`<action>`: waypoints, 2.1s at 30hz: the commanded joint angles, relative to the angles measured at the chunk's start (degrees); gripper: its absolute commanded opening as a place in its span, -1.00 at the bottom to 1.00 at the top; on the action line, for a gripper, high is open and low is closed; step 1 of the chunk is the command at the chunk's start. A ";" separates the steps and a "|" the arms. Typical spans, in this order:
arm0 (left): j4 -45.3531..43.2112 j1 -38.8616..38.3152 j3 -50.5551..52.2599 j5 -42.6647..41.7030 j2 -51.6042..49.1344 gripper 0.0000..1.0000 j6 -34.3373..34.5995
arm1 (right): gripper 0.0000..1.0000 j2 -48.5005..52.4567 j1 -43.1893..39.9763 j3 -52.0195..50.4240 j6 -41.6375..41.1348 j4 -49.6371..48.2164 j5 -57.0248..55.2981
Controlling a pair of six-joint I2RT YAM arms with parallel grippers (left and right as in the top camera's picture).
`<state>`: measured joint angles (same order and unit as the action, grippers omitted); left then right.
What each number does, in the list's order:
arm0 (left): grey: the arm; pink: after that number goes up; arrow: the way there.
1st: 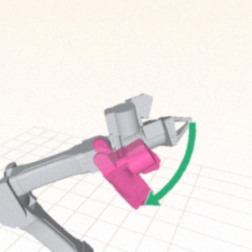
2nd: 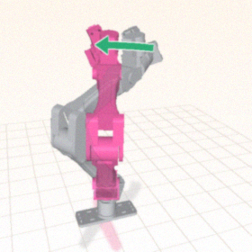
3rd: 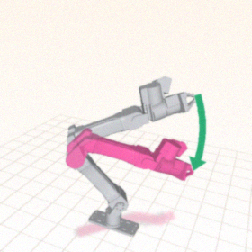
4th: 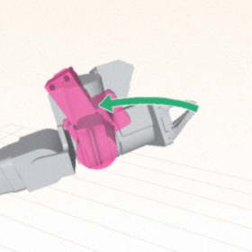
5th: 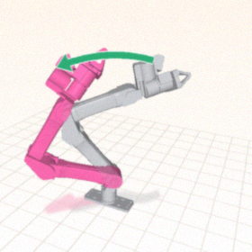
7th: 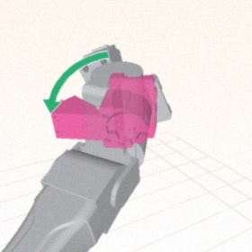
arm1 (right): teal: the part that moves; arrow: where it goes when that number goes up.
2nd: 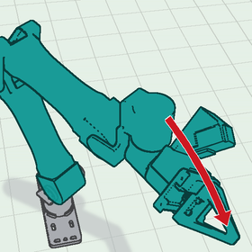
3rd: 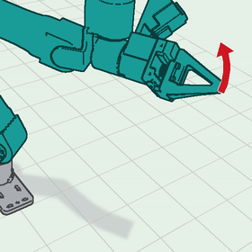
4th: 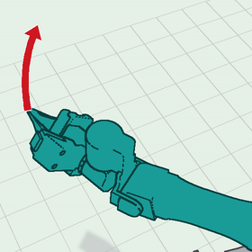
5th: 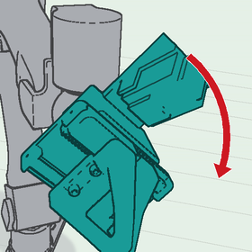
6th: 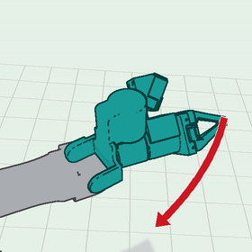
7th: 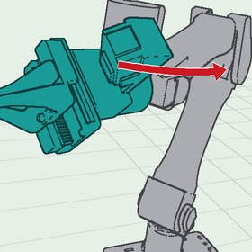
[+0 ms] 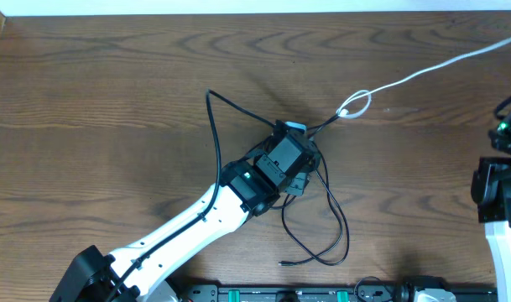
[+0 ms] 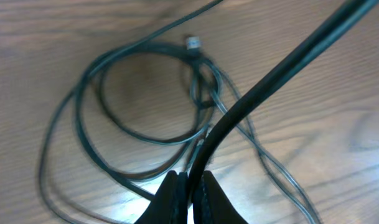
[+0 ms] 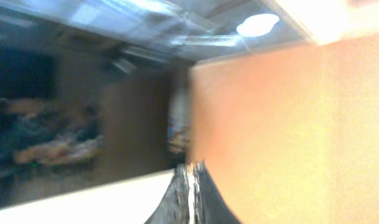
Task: Untangle cables
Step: 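Pull the white cable far right, stretching it out of the pile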
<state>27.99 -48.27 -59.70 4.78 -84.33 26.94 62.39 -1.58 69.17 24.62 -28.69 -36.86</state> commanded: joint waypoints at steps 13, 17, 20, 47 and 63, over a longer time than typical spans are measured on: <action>8.68 0.09 0.02 20.37 -0.66 -0.85 0.44 | -0.98 -2.08 -2.29 1.25 19.61 -5.42 -10.56; 8.68 0.09 0.02 20.37 -0.66 -0.85 1.44 | -0.98 -3.13 -2.56 1.25 16.94 -4.02 -10.80; 8.68 0.09 0.02 20.37 -0.66 -0.85 1.44 | -0.98 -3.50 -2.49 1.25 16.15 -2.23 -9.31; 30.69 2.99 0.02 34.97 -0.66 -0.85 30.38 | -0.98 -3.23 -7.76 1.22 5.14 11.08 -8.57; 18.29 1.57 0.26 -17.84 -2.64 -0.85 -30.84 | -0.97 -3.63 -7.30 1.11 0.11 15.98 -6.97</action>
<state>44.91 -46.98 -59.46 -21.45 -85.14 -1.72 59.22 -8.86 69.63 27.59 -13.63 -44.73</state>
